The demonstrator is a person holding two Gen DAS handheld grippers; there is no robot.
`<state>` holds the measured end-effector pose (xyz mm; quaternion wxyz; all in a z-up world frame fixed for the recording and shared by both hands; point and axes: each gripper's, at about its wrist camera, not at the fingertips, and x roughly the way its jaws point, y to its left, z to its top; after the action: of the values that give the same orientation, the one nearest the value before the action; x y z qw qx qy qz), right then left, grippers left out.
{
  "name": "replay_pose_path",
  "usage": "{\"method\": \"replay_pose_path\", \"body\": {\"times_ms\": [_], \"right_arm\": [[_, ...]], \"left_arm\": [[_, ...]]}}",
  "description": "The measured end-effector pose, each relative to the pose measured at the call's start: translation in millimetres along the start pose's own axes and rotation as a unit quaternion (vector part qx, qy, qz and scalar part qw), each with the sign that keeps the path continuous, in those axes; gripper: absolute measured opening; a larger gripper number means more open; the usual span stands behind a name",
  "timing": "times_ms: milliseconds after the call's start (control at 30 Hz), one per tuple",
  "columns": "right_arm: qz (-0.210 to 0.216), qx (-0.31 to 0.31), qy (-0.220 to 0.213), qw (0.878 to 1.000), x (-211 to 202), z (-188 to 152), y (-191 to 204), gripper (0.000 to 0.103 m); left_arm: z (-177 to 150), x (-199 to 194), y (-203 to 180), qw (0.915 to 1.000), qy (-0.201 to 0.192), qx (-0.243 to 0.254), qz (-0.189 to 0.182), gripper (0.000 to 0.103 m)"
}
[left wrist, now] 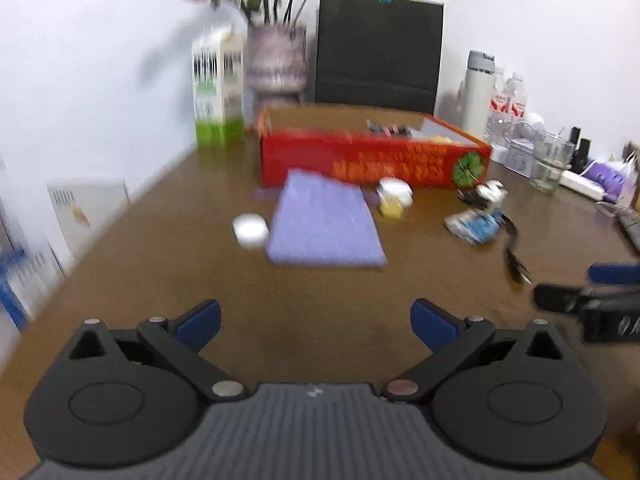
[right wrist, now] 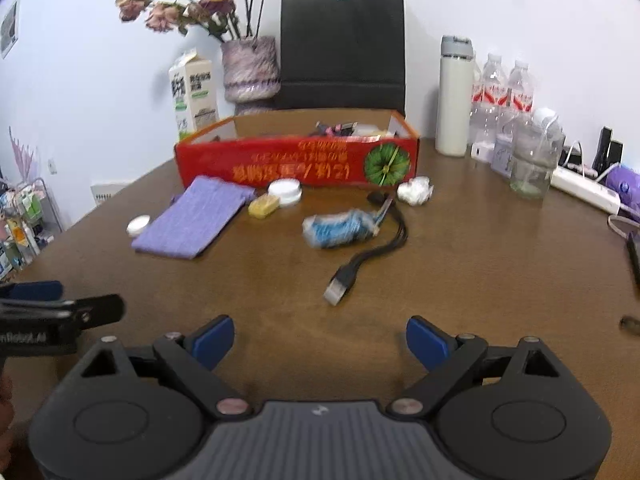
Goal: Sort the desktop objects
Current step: 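Grasp a white cap with the left tool while the right grasps a black cable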
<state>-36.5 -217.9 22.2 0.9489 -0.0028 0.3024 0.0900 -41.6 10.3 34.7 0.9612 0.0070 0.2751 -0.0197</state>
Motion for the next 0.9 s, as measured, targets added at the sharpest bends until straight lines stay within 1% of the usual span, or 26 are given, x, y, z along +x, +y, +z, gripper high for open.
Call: {"method": "replay_pose_path", "body": {"times_ms": [67, 100, 133, 167, 200, 233, 267, 300, 333, 400, 433, 500, 567, 667, 733, 767, 800, 833, 867, 900], "right_arm": [[-0.008, -0.003, -0.013, 1.0, 6, 12, -7, 0.093], [-0.014, -0.004, -0.019, 1.0, 11, 19, -12, 0.092], [-0.02, 0.001, -0.027, 0.999, 16, 27, -17, 0.09], [-0.021, 0.009, -0.032, 0.999, 22, 34, -23, 0.087], [-0.018, 0.018, -0.036, 0.999, 27, 42, -30, 0.078], [-0.014, 0.027, -0.036, 0.999, 34, 50, -37, 0.072], [-0.013, 0.031, -0.038, 0.999, 42, 58, -42, 0.061], [-0.017, 0.031, -0.04, 0.999, 49, 64, -47, 0.055], [-0.024, 0.032, -0.038, 0.999, 57, 69, -52, 0.055], [-0.041, 0.035, -0.024, 0.998, 75, 77, -61, 0.046], [-0.045, 0.036, -0.014, 0.998, 84, 79, -65, 0.044], [-0.048, 0.035, 0.013, 0.998, 101, 80, -70, 0.033], [-0.051, 0.032, 0.027, 0.998, 113, 79, -73, 0.03], [-0.045, 0.03, 0.034, 0.998, 122, 75, -74, 0.03], [-0.039, 0.022, 0.033, 0.998, 128, 75, -72, 0.031], [-0.043, 0.015, 0.03, 0.998, 130, 74, -69, 0.035], [-0.047, 0.01, 0.027, 0.999, 133, 74, -67, 0.038], [-0.046, 0.013, 0.023, 0.999, 134, 74, -67, 0.038], [-0.045, 0.015, 0.023, 0.999, 134, 74, -67, 0.033], [-0.044, 0.014, 0.021, 0.999, 132, 73, -67, 0.013]], "left_arm": [[14, 8, 5, 0.9997, -0.012, 0.015, 0.011, 0.103], [21, 15, 8, 0.9996, -0.008, 0.019, 0.021, 0.103], [29, 22, 12, 0.9992, -0.004, 0.022, 0.032, 0.1], [36, 30, 17, 0.9988, -0.006, 0.022, 0.044, 0.097], [42, 35, 21, 0.9984, -0.01, 0.02, 0.051, 0.089], [47, 40, 27, 0.9982, -0.014, 0.017, 0.056, 0.083], [52, 48, 36, 0.9984, -0.015, 0.01, 0.054, 0.081], [55, 55, 44, 0.9985, -0.009, 0.001, 0.055, 0.076], [58, 62, 52, 0.9984, -0.002, -0.007, 0.056, 0.073], [60, 74, 64, 0.9985, 0.01, -0.022, 0.049, 0.073], [59, 78, 68, 0.999, 0.015, -0.026, 0.033, 0.073], [54, 81, 70, 0.9994, 0.017, -0.031, 0.004, 0.074], [51, 85, 65, 0.9995, 0.016, -0.022, -0.013, 0.075], [51, 99, 57, 0.9995, 0.032, -0.006, -0.001, 0.074], [53, 112, 57, 0.9986, 0.05, -0.014, 0.001, 0.067], [52, 115, 58, 0.9981, 0.057, -0.024, 0.004, 0.067], [52, 119, 60, 0.9973, 0.065, -0.032, 0.004, 0.063], [53, 120, 62, 0.9973, 0.064, -0.036, 0.006, 0.06], [52, 121, 63, 0.9972, 0.064, -0.04, 0.004, 0.058], [52, 121, 62, 0.9973, 0.062, -0.038, 0.006, 0.054]]}}
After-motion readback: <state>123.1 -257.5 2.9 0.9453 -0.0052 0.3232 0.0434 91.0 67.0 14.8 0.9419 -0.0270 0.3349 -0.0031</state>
